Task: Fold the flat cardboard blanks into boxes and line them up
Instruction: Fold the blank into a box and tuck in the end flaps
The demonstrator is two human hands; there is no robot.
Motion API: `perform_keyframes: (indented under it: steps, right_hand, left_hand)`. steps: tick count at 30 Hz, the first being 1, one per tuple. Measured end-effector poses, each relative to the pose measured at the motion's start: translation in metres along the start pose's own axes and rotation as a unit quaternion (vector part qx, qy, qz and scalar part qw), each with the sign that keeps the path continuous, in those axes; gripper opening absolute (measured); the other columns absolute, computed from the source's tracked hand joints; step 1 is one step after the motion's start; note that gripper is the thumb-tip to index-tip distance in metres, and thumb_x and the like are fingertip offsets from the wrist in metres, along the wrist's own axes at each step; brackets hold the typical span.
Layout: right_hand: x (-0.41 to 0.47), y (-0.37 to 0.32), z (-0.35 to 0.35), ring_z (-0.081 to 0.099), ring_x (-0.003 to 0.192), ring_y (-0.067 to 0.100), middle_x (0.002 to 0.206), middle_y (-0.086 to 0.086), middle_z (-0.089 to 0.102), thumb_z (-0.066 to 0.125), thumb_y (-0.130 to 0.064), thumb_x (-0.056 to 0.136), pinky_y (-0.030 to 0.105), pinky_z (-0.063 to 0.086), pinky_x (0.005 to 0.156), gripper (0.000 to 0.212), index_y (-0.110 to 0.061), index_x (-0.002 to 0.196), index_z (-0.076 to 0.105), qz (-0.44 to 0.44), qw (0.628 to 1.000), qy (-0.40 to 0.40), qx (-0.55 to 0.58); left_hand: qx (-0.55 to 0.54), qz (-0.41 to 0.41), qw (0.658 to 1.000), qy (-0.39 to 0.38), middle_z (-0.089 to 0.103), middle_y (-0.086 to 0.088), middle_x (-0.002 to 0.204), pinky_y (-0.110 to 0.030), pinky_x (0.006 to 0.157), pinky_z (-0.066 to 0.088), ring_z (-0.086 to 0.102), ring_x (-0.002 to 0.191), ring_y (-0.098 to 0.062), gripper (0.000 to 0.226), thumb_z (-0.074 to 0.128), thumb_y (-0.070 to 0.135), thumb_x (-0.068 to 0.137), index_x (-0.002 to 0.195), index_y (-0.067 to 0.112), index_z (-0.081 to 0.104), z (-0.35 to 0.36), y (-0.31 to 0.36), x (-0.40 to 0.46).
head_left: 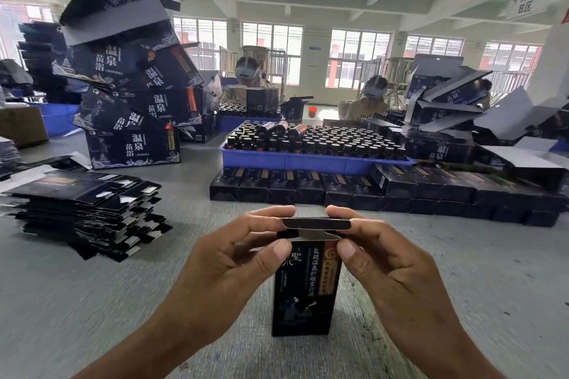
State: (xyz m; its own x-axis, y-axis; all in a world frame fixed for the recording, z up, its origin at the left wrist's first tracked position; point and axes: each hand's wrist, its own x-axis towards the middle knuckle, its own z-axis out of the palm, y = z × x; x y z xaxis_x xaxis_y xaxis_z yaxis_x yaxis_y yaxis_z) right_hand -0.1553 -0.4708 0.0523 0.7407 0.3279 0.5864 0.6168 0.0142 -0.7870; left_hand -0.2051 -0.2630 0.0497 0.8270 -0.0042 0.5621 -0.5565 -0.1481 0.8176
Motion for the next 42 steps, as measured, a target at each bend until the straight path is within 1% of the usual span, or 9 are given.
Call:
perform_keyframes:
  steps: [6,11,16,22,24,27,32,38,42]
  right_hand:
    - [-0.001,0.001,0.002,0.067,0.112,0.003,0.122,-0.019,0.07,0.07,-0.038,0.079,0.01,0.053,0.082,0.019,-0.042,0.096,0.064,0.015,0.998,0.027,0.053]
    - [0.001,0.001,0.002,0.068,0.114,0.008,0.12,-0.017,0.072,0.066,-0.047,0.082,0.034,0.057,0.092,0.026,-0.046,0.108,0.066,0.016,0.998,0.051,0.034]
    - [-0.001,0.002,0.001,0.069,0.109,0.003,0.115,-0.02,0.073,0.066,-0.045,0.081,0.017,0.054,0.089,0.026,-0.044,0.107,0.072,0.011,0.998,0.057,0.015]
    - [-0.001,0.001,0.0,0.069,0.108,0.003,0.115,-0.02,0.073,0.067,-0.042,0.081,0.017,0.056,0.087,0.024,-0.042,0.104,0.074,0.004,0.998,0.059,0.015]
    - [-0.002,0.001,0.0,0.068,0.109,0.003,0.115,-0.02,0.073,0.066,-0.041,0.081,0.018,0.056,0.087,0.023,-0.041,0.103,0.074,0.0,0.998,0.06,0.015]
    - [-0.002,0.0,0.0,0.068,0.11,0.003,0.115,-0.02,0.072,0.065,-0.04,0.082,0.018,0.056,0.085,0.022,-0.042,0.102,0.074,-0.008,0.998,0.056,0.011]
    - [-0.002,0.001,-0.001,0.068,0.11,0.002,0.117,-0.021,0.072,0.065,-0.039,0.084,0.017,0.056,0.085,0.021,-0.04,0.103,0.073,-0.016,0.999,0.046,-0.002]
    - [0.0,0.005,-0.006,0.065,0.114,-0.001,0.12,-0.023,0.07,0.067,-0.036,0.093,0.015,0.054,0.085,0.015,-0.032,0.106,0.073,-0.079,0.991,0.033,-0.106]
    - [0.002,0.009,-0.006,0.064,0.113,-0.004,0.122,-0.014,0.07,0.068,-0.029,0.091,0.012,0.053,0.087,0.021,-0.017,0.107,0.074,-0.164,0.966,0.041,-0.195]
  left_hand:
    - [-0.002,0.001,1.0,0.001,0.066,0.01,0.131,-0.019,0.089,0.054,0.065,0.118,-0.013,0.024,0.066,0.019,0.088,0.109,0.027,0.073,0.001,0.001,-0.001]
    - [-0.006,0.001,1.0,0.013,0.067,0.005,0.129,-0.021,0.089,0.055,0.066,0.117,-0.016,0.022,0.067,0.021,0.09,0.108,0.029,0.075,0.004,0.001,-0.003]
    - [0.039,-0.002,0.998,0.055,0.074,0.01,0.113,-0.018,0.088,0.054,0.07,0.108,-0.011,0.023,0.067,0.047,0.089,0.108,0.038,0.075,0.006,0.001,-0.003]
    - [-0.004,-0.006,0.997,0.083,0.076,0.006,0.109,-0.025,0.082,0.059,0.073,0.101,-0.016,0.021,0.078,0.04,0.085,0.104,0.041,0.069,0.007,-0.003,-0.001]
    - [-0.003,-0.001,0.997,0.078,0.074,0.007,0.116,-0.027,0.082,0.06,0.071,0.107,-0.016,0.036,0.074,0.045,0.079,0.114,0.046,0.065,0.006,-0.003,-0.001]
    - [0.012,0.015,0.998,0.054,0.07,0.009,0.125,-0.029,0.086,0.059,0.068,0.114,-0.016,0.04,0.066,0.045,0.086,0.125,0.047,0.063,0.006,-0.004,-0.003]
    - [0.045,0.027,0.997,0.055,0.07,0.006,0.121,-0.04,0.093,0.057,0.064,0.12,-0.019,0.03,0.06,0.041,0.09,0.118,0.039,0.072,0.006,-0.007,-0.005]
    - [0.073,0.077,0.993,0.061,0.07,0.008,0.121,-0.038,0.072,0.064,0.065,0.116,-0.015,0.025,0.062,0.032,0.091,0.111,0.031,0.076,0.005,-0.009,-0.004]
    - [0.123,0.109,0.984,0.072,0.07,0.01,0.119,-0.034,0.07,0.063,0.067,0.114,-0.015,0.024,0.063,0.028,0.092,0.113,0.024,0.075,0.002,-0.012,-0.002]
